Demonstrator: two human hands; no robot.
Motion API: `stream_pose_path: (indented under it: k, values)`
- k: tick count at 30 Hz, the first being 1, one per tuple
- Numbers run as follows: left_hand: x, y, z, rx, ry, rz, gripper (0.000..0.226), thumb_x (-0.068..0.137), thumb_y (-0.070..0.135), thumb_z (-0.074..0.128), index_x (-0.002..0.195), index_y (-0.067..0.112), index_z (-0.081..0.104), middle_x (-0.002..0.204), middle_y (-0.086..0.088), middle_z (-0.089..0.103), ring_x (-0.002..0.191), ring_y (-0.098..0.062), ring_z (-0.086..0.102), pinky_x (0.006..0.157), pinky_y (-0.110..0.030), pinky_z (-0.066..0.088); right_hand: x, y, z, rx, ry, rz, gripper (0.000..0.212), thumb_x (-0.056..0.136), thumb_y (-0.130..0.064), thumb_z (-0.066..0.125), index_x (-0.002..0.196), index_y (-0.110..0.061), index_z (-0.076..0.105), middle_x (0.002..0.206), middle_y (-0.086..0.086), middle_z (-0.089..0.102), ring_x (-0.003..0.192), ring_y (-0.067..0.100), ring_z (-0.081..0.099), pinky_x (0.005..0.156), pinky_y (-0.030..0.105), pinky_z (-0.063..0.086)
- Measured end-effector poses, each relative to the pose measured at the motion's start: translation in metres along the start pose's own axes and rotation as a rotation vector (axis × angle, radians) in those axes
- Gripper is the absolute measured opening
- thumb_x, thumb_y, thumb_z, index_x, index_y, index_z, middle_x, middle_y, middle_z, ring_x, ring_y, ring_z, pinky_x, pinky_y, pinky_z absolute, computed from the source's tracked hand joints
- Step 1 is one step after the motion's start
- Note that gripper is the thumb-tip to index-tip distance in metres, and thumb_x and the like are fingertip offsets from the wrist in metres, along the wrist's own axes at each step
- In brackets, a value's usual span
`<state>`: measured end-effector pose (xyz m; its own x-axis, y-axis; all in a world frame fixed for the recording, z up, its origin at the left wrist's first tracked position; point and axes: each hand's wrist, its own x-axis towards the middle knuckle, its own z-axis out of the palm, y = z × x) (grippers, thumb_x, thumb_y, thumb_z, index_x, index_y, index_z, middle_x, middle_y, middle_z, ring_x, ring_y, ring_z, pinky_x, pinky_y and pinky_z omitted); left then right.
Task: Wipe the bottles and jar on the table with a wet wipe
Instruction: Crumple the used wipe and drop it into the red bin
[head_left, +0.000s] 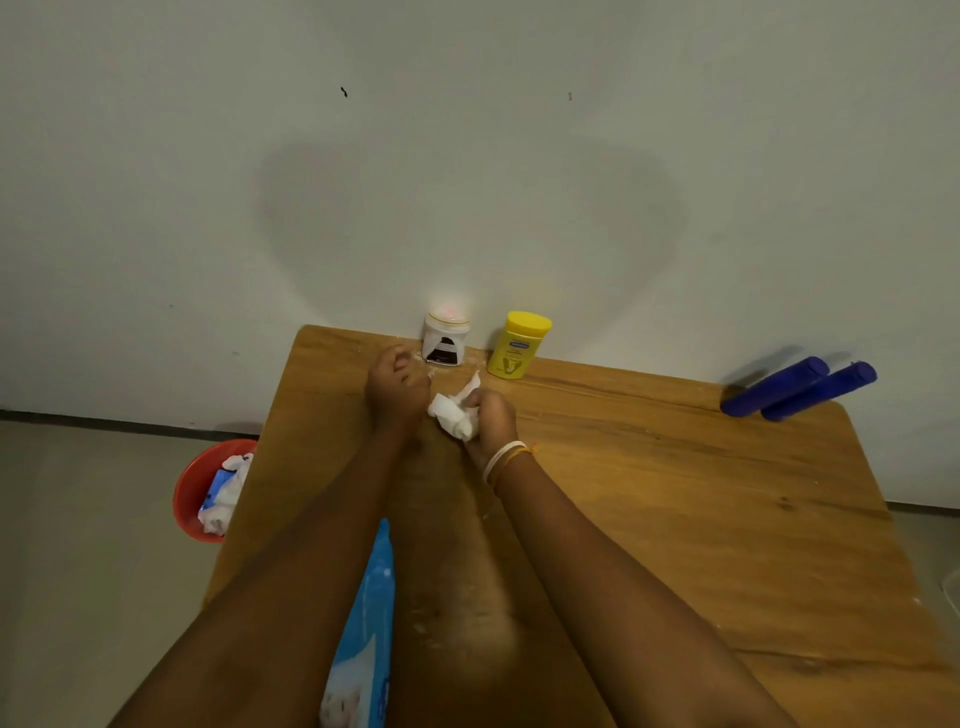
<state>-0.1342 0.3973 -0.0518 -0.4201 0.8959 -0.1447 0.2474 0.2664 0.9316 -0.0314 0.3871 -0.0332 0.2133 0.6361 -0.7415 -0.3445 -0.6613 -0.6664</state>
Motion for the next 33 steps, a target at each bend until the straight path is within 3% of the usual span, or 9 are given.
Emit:
stream_pose_path:
  k: [4, 7, 10, 14, 20, 23, 25, 29, 33]
  values:
    - [-0.046, 0.01, -0.008, -0.119, -0.136, -0.139, 0.025, 0.088, 0.012, 0.066, 0.112, 0.003, 0.065, 0.109, -0.014, 0.068, 0.094, -0.021, 0.065, 0.072, -0.023, 0.054, -0.038, 0.005, -0.028, 0.149, -0.08, -0.018, 0.054, 0.077, 0.021, 0.035, 0.127, 0.007, 0.049, 0.122, 0.028, 0.054, 0.1, 0.041, 0.056, 0.063, 0.036, 0.052]
    - [-0.085, 0.022, -0.017, -0.36, -0.428, -0.415, 0.026, 0.093, 0.019, 0.061, 0.114, 0.006, 0.062, 0.109, -0.017, 0.068, 0.085, -0.024, 0.068, 0.074, -0.034, 0.058, -0.072, 0.008, -0.055, 0.259, -0.129, -0.019, 0.028, 0.089, 0.015, 0.042, 0.108, 0.004, 0.058, 0.101, 0.026, 0.06, 0.077, 0.033, 0.06, 0.049, 0.03, 0.055]
    - [-0.125, 0.028, -0.027, -0.316, -0.523, -0.41, 0.034, 0.092, 0.013, 0.062, 0.123, -0.001, 0.058, 0.111, -0.022, 0.067, 0.087, -0.027, 0.068, 0.071, -0.033, 0.059, -0.104, 0.018, -0.08, 0.249, -0.165, -0.019, 0.014, 0.092, 0.003, 0.052, 0.1, -0.005, 0.061, 0.091, 0.018, 0.062, 0.07, 0.026, 0.06, 0.044, 0.027, 0.054]
    - [-0.18, 0.031, -0.045, -0.275, -0.437, -0.33, 0.035, 0.088, 0.002, 0.065, 0.121, -0.006, 0.057, 0.114, -0.024, 0.065, 0.092, -0.031, 0.068, 0.061, -0.025, 0.06, -0.151, 0.038, -0.11, 0.246, -0.179, -0.035, 0.013, 0.092, -0.005, 0.057, 0.082, -0.013, 0.057, 0.081, 0.012, 0.061, 0.067, 0.024, 0.059, 0.042, 0.029, 0.054]
    - [-0.254, 0.026, -0.08, -0.231, -0.355, -0.249, 0.029, 0.083, -0.002, 0.069, 0.111, -0.001, 0.062, 0.098, -0.013, 0.067, 0.067, -0.009, 0.065, 0.048, -0.013, 0.051, -0.208, 0.079, -0.141, 0.004, -0.123, -0.146, 0.005, 0.094, -0.016, 0.057, 0.098, -0.016, 0.053, 0.089, 0.008, 0.06, 0.061, 0.021, 0.056, 0.044, 0.023, 0.041]
    - [-0.272, 0.02, -0.106, -0.174, -0.329, -0.209, 0.038, 0.08, 0.0, 0.072, 0.117, 0.0, 0.061, 0.106, -0.014, 0.067, 0.08, -0.017, 0.067, 0.06, -0.019, 0.056, -0.234, 0.093, -0.139, 0.075, -0.154, -0.105, 0.004, 0.096, -0.011, 0.052, 0.099, -0.013, 0.055, 0.086, 0.008, 0.061, 0.067, 0.021, 0.058, 0.054, 0.031, 0.049]
    - [-0.274, 0.016, -0.126, -0.2, -0.31, -0.219, 0.046, 0.08, -0.001, 0.072, 0.124, -0.002, 0.057, 0.109, -0.012, 0.064, 0.085, -0.02, 0.066, 0.064, -0.02, 0.058, -0.243, 0.099, -0.129, 0.129, -0.208, -0.098, 0.013, 0.096, -0.002, 0.045, 0.095, -0.006, 0.058, 0.088, 0.013, 0.061, 0.073, 0.025, 0.06, 0.057, 0.033, 0.054]
    - [-0.257, 0.01, -0.174, -0.271, -0.272, -0.251, 0.045, 0.083, -0.005, 0.068, 0.126, -0.005, 0.053, 0.108, -0.015, 0.06, 0.076, -0.016, 0.065, 0.054, -0.015, 0.055, -0.251, 0.11, -0.088, 0.144, -0.287, -0.075, 0.025, 0.089, 0.004, 0.039, 0.107, -0.002, 0.055, 0.087, 0.013, 0.059, 0.073, 0.024, 0.06, 0.051, 0.027, 0.055]
    - [-0.214, -0.014, -0.233, -0.283, -0.21, -0.278, 0.041, 0.086, -0.008, 0.062, 0.124, -0.013, 0.05, 0.109, -0.021, 0.057, 0.083, -0.027, 0.063, 0.05, -0.015, 0.054, -0.247, 0.131, -0.018, 0.137, -0.316, -0.05, 0.028, 0.087, 0.005, 0.04, 0.106, -0.004, 0.058, 0.087, 0.012, 0.058, 0.08, 0.025, 0.06, 0.072, 0.032, 0.053]
